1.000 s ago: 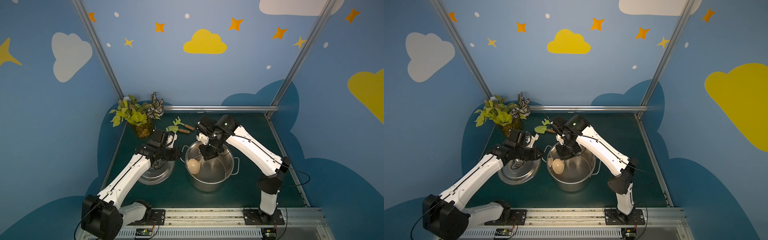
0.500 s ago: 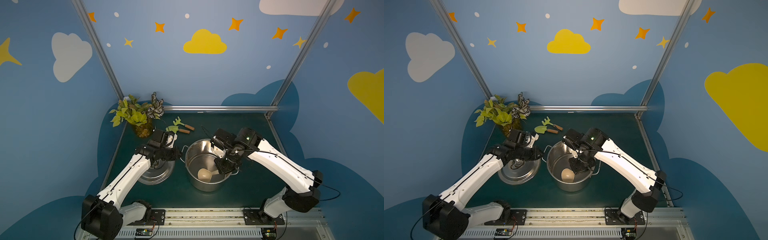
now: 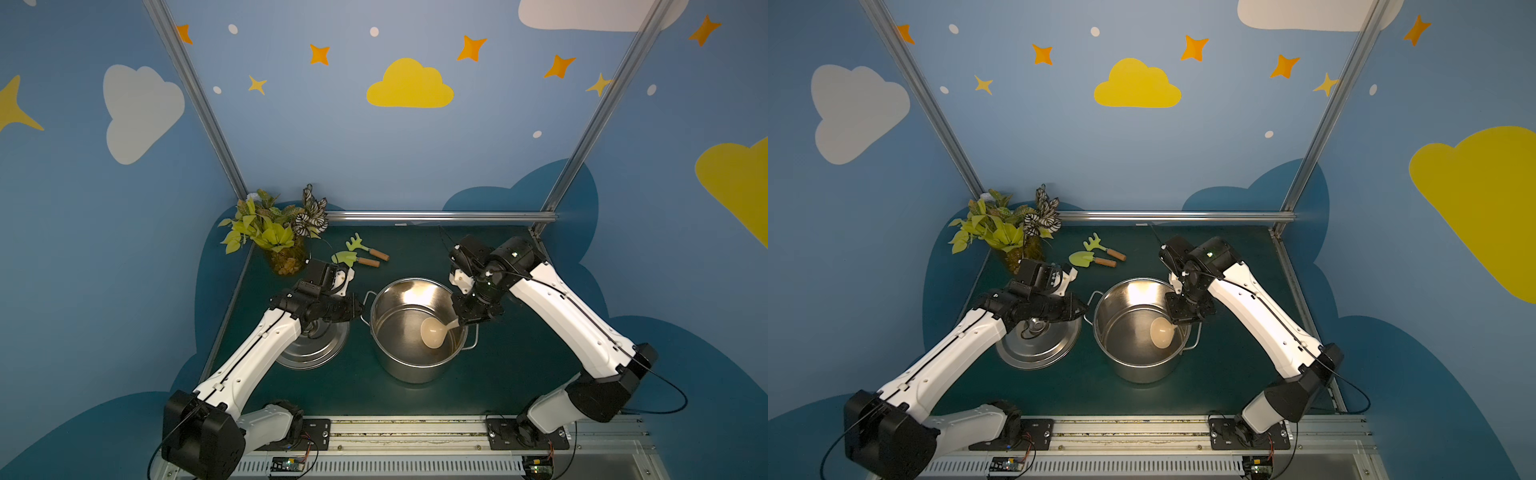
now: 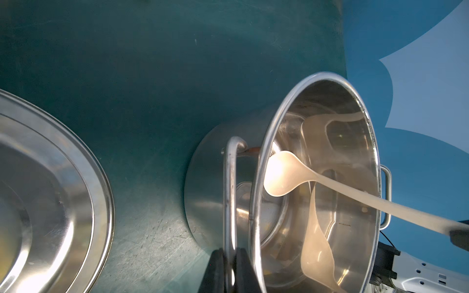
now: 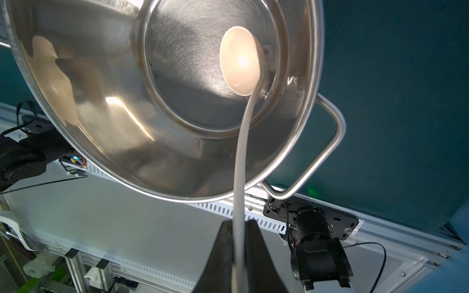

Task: Stir the soup with a spoon
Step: Stir the soup in the pan with a stick.

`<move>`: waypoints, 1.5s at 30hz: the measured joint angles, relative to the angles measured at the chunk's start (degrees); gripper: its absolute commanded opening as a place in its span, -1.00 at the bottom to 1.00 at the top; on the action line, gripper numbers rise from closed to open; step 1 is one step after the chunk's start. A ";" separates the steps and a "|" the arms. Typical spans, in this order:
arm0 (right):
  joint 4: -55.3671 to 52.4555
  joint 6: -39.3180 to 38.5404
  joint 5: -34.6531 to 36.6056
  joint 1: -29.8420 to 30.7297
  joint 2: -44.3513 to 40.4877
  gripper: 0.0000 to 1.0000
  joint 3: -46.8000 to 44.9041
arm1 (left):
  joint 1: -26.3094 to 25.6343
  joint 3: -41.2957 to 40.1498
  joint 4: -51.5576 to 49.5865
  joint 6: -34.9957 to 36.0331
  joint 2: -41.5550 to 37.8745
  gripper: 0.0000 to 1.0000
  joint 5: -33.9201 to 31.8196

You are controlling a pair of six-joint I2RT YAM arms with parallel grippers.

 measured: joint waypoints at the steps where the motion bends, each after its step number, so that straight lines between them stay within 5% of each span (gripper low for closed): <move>1: 0.04 -0.37 -0.04 -0.04 1.40 -1.00 1.55 | 0.00 0.00 0.00 0.00 0.00 -0.95 0.00; 12: 0.00 -2.93 -3.30 3.02 15.54 -1.00 19.23 | 0.00 0.00 0.00 0.00 0.00 -0.95 0.00; 21: 0.00 -1.38 -4.09 12.63 17.33 -1.00 21.24 | 0.00 0.00 0.00 0.00 0.00 -0.95 0.00; 34: 0.00 5.09 -0.72 18.32 2.62 -1.00 0.66 | 0.00 -0.09 0.04 0.00 -0.07 -0.95 0.00; 45: 0.00 5.11 2.03 6.32 -6.88 -1.00 -7.85 | 0.00 -0.28 0.17 0.00 -0.26 -0.95 0.00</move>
